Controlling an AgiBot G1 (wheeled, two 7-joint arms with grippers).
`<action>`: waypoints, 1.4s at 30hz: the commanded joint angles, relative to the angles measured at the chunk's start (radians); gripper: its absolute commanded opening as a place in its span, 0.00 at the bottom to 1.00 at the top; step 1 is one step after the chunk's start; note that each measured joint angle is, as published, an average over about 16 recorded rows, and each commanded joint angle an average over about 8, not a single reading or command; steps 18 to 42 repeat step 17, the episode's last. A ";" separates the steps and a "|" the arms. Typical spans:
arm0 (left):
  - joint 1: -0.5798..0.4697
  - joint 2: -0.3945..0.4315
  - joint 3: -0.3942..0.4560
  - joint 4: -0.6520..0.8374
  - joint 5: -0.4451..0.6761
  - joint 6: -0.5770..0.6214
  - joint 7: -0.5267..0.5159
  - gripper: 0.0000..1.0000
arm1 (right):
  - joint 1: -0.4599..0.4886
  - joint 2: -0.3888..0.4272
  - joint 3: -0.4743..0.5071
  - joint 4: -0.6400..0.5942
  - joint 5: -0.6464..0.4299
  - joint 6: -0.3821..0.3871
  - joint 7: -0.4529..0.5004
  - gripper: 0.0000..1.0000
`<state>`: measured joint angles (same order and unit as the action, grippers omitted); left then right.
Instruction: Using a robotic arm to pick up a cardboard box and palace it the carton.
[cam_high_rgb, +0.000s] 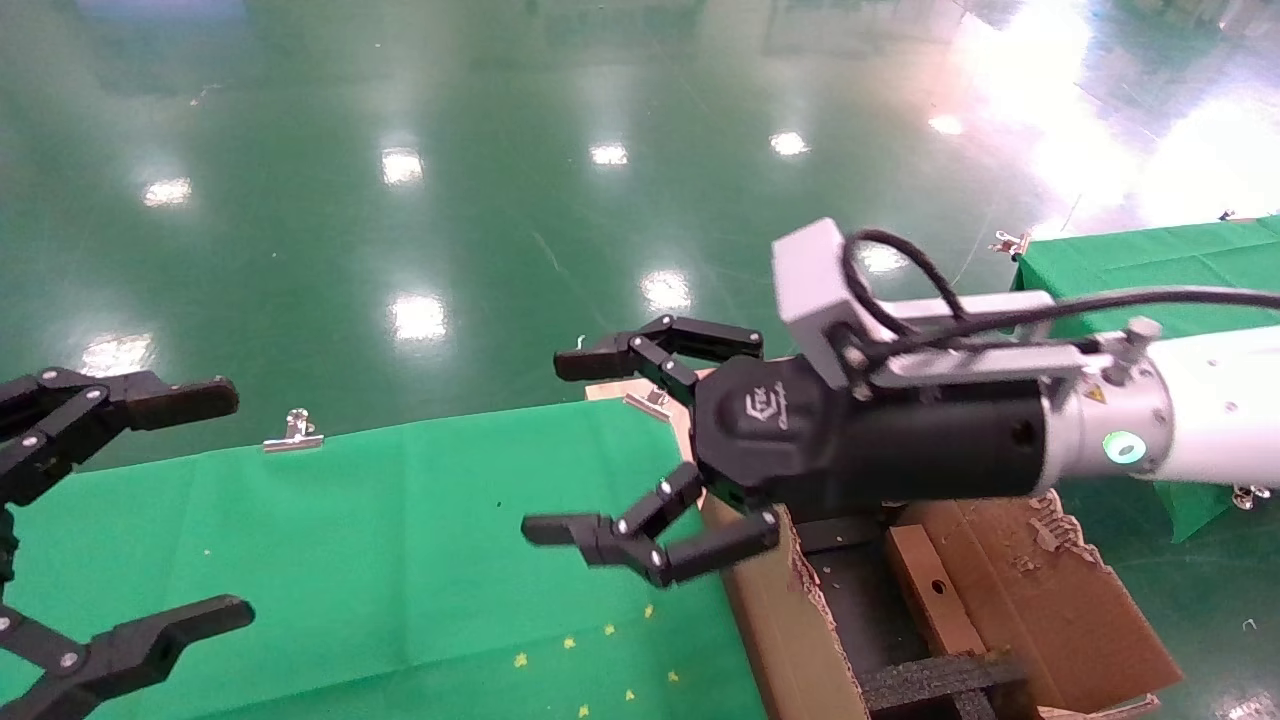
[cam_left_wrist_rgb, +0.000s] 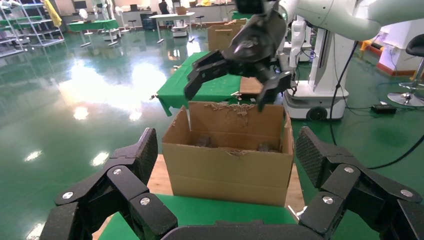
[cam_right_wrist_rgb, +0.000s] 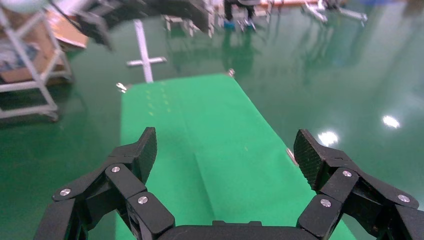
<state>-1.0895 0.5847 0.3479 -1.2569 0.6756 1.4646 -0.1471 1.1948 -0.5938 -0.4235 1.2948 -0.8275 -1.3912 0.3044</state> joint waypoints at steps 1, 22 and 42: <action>0.000 0.000 0.000 0.000 0.000 0.000 0.000 1.00 | -0.030 -0.004 0.036 -0.003 0.024 -0.026 -0.029 1.00; 0.000 0.000 0.000 0.000 0.000 0.000 0.000 1.00 | -0.145 -0.022 0.173 -0.013 0.120 -0.126 -0.131 1.00; 0.000 0.000 0.000 0.000 0.000 0.000 0.000 1.00 | -0.145 -0.022 0.173 -0.013 0.120 -0.126 -0.131 1.00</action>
